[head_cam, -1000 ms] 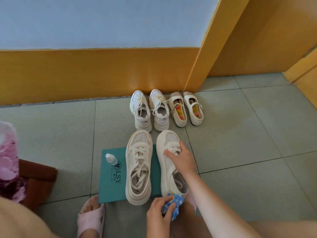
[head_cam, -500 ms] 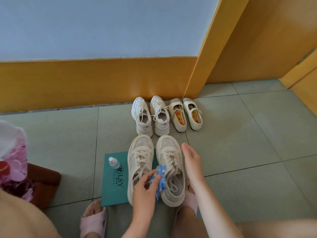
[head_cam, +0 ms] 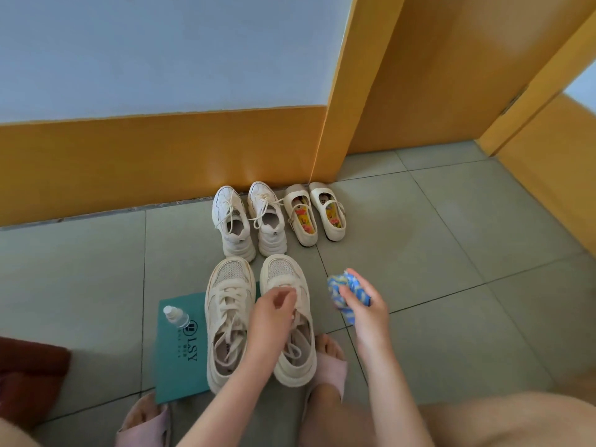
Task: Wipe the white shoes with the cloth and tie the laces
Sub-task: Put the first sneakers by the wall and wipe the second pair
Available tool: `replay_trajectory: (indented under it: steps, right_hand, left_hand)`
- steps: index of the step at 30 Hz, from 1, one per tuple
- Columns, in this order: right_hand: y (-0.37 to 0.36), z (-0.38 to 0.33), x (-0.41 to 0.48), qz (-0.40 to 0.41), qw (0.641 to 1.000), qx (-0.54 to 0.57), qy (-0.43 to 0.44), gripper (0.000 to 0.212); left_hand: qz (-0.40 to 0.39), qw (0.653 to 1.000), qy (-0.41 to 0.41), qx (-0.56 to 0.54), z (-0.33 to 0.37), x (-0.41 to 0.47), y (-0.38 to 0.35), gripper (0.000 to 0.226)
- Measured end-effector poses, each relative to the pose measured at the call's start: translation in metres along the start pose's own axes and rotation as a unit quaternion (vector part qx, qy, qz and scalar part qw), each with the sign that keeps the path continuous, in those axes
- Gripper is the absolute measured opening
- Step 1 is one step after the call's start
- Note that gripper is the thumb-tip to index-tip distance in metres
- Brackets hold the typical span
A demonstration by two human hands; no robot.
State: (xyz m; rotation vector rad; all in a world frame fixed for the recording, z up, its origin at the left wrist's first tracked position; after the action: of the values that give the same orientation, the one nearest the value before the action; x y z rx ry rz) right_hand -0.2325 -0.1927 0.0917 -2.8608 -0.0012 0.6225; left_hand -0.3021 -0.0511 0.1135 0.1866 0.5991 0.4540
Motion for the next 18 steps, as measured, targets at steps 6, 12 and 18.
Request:
replay_trajectory:
  steps: [6,12,18]
  right_hand:
    - [0.002,0.018,0.045,0.033,0.998,-0.053,-0.002,0.035]
    - [-0.013,0.043,0.080,-0.031,0.994,-0.102,-0.028,0.037]
    - [-0.029,0.055,0.092,-0.126,0.980,-0.151,-0.036,0.037]
  left_hand:
    - [0.062,0.962,0.029,0.264,-0.017,0.018,-0.031,0.097]
    - [0.061,0.955,0.082,0.279,-0.033,0.034,-0.045,0.097]
    - [0.082,0.966,0.052,0.239,-0.042,0.036,-0.037,0.082]
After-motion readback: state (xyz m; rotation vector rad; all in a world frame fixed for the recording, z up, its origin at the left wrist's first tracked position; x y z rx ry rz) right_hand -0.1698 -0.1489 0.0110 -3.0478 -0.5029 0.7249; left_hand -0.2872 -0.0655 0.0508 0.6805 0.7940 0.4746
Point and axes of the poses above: each hand's wrist, its own x-axis towards the middle knuckle, its own y-axis out of the back of the hand, z = x × y, the point moved 1 cm from there along x, towards the middle knuckle, and after that the axes turned 8 degrees about x, right-handed, at the moved point
